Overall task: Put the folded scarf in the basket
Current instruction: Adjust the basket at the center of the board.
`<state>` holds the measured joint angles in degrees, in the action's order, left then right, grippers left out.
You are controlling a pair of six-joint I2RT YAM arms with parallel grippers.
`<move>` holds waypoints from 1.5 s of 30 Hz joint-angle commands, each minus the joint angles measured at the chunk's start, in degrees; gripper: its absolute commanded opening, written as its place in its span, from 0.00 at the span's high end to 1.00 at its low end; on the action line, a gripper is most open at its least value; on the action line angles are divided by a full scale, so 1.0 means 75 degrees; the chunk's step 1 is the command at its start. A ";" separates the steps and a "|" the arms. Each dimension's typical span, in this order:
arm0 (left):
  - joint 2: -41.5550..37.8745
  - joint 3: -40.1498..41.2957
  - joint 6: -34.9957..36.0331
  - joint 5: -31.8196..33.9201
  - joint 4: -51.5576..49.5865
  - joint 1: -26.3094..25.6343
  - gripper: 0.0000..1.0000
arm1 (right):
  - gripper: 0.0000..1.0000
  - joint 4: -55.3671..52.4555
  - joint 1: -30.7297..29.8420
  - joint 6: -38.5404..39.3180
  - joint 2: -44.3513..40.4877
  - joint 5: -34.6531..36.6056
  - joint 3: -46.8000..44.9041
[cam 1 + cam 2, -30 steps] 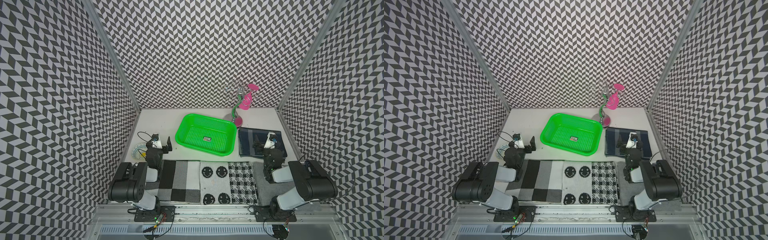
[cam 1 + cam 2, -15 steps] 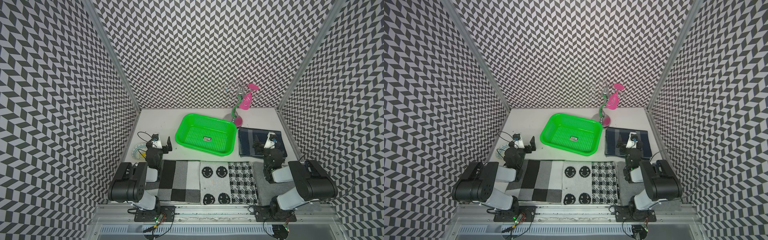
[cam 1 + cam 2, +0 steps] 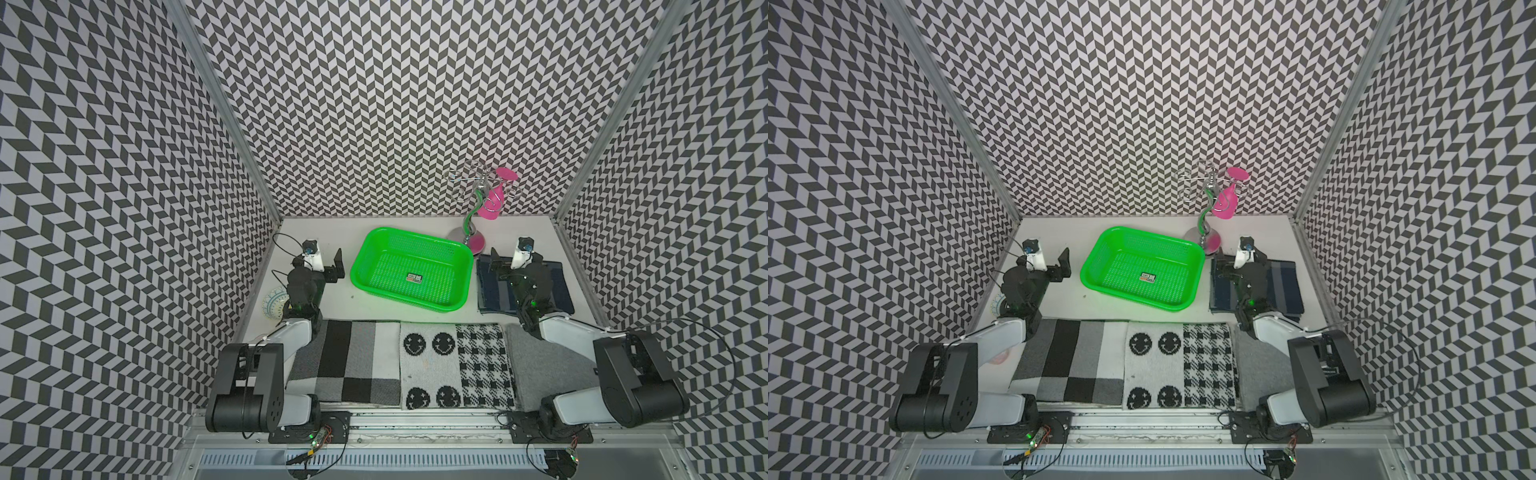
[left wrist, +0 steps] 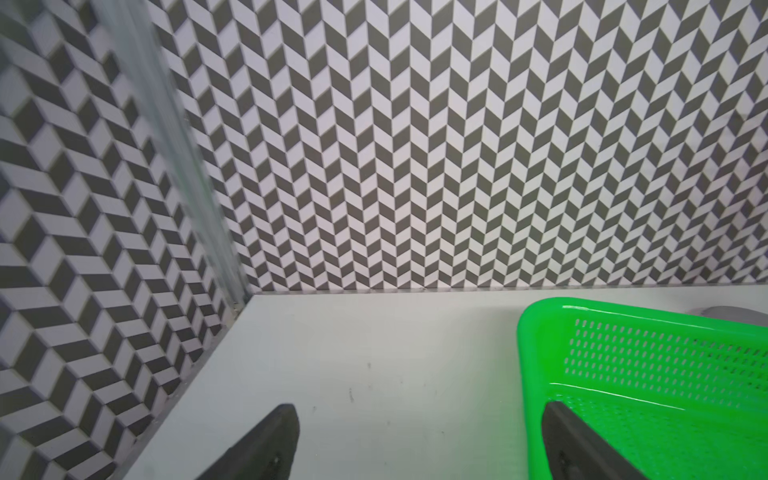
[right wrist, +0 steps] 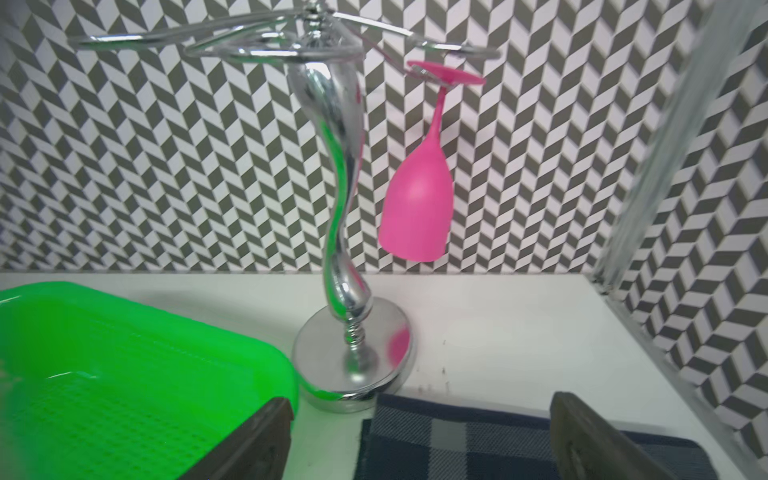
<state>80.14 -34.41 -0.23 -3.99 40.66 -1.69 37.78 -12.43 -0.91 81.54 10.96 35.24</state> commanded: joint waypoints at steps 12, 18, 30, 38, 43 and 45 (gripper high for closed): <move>0.2277 -0.3461 -0.0610 -0.2173 -0.4868 -0.0483 0.13 | 0.06 -0.4622 -0.1285 -0.2305 0.1124 -0.0255 0.2319; 0.2537 -0.3773 -0.0732 -0.2141 -0.5235 -0.0546 0.19 | 0.11 -0.5193 -0.1285 -0.2560 0.1732 -0.0355 0.2761; 0.2727 -0.4006 -0.0930 -0.2366 -0.6306 -0.0599 0.52 | 0.38 -0.5345 -0.1024 -0.2196 0.2638 -0.0430 0.3703; 0.2363 -0.3615 -0.1090 -0.2432 -0.6693 -0.0717 0.62 | 0.50 -0.5570 -0.0538 -0.1762 0.3167 -0.0730 0.4486; 0.1852 -0.3100 -0.1435 -0.2530 -0.6636 -0.0759 0.69 | 0.49 -0.5713 -0.0465 -0.1582 0.3444 -0.0855 0.4907; 0.1803 -0.3046 -0.1566 -0.2592 -0.6744 -0.0815 0.70 | 0.49 -0.5563 -0.0464 -0.1617 0.3504 -0.0910 0.4947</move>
<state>95.39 -58.04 -10.07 -21.87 -8.82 -7.22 -5.17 -15.88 -13.93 106.80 5.54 71.09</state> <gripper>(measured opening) 0.298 0.506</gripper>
